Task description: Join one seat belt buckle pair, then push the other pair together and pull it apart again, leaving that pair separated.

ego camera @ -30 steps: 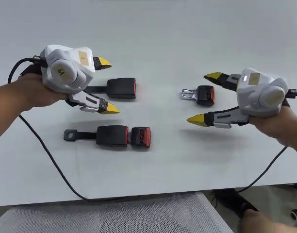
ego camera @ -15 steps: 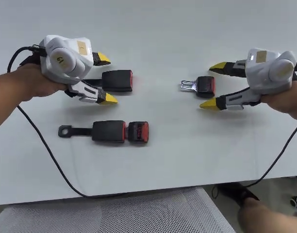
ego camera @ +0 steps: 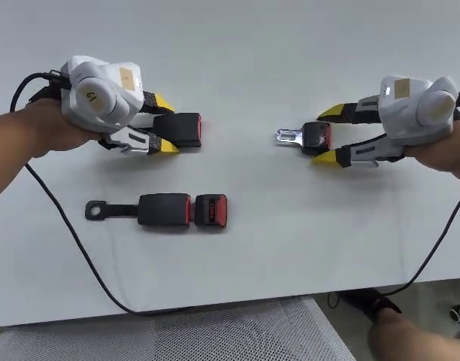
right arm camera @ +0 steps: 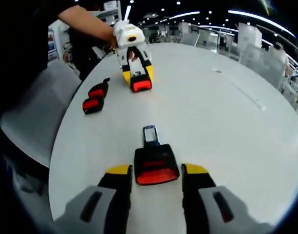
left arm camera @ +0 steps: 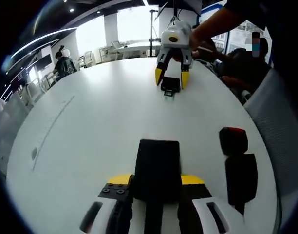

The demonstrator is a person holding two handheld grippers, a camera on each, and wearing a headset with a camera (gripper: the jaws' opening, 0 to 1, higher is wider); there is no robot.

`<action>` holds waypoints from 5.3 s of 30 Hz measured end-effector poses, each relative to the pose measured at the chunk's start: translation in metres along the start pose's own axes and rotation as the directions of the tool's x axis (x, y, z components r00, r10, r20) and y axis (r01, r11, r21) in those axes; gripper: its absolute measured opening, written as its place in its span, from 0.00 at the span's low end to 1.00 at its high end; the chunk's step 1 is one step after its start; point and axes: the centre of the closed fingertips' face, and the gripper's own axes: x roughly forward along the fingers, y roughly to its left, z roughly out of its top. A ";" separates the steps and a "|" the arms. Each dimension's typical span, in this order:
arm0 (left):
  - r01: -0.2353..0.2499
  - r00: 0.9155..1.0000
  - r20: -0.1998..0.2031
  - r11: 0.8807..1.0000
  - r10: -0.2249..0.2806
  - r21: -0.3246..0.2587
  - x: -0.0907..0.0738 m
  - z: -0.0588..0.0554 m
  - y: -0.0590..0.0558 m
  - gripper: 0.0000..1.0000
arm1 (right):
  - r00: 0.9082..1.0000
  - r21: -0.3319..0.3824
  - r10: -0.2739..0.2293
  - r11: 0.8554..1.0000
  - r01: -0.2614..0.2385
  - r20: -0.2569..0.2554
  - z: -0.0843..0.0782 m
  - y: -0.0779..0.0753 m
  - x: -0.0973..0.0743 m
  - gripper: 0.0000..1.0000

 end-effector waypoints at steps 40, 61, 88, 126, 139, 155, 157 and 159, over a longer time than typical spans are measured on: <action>0.062 0.998 -0.006 0.997 -0.062 0.036 0.002 0.000 -0.001 0.35 | 0.985 -0.003 0.024 1.000 -0.024 0.170 0.021 -0.005 0.019 0.35; 0.057 0.998 -0.022 0.998 -0.056 0.024 0.004 0.000 0.000 0.35 | 0.979 -0.012 0.036 0.999 -0.034 0.201 0.066 -0.002 0.064 0.35; 0.056 0.997 -0.055 0.998 -0.054 0.028 0.004 0.001 -0.001 0.35 | 0.981 -0.051 0.051 0.998 -0.043 0.189 0.103 0.026 0.102 0.35; 0.077 0.989 -0.128 0.995 -0.068 0.069 0.006 0.001 0.000 0.34 | 0.995 -0.028 0.020 0.999 -0.018 0.093 0.114 0.023 0.110 0.35; 0.076 0.989 -0.133 0.995 -0.067 0.063 0.006 0.001 -0.001 0.34 | 0.997 -0.027 -0.004 1.000 0.006 0.078 0.112 0.022 0.111 0.35; 0.069 0.990 -0.123 0.996 -0.062 0.053 0.006 0.000 -0.001 0.34 | 0.998 -0.034 -0.021 0.999 0.023 0.062 0.111 0.020 0.113 0.36; 0.068 0.991 -0.122 0.996 -0.061 0.051 0.006 0.000 0.000 0.34 | 0.998 -0.033 -0.024 0.999 0.026 0.058 0.111 0.020 0.112 0.36; 0.068 0.991 -0.119 0.996 -0.062 0.051 0.006 0.000 0.000 0.34 | 0.998 -0.033 -0.026 0.999 0.027 0.056 0.111 0.020 0.112 0.36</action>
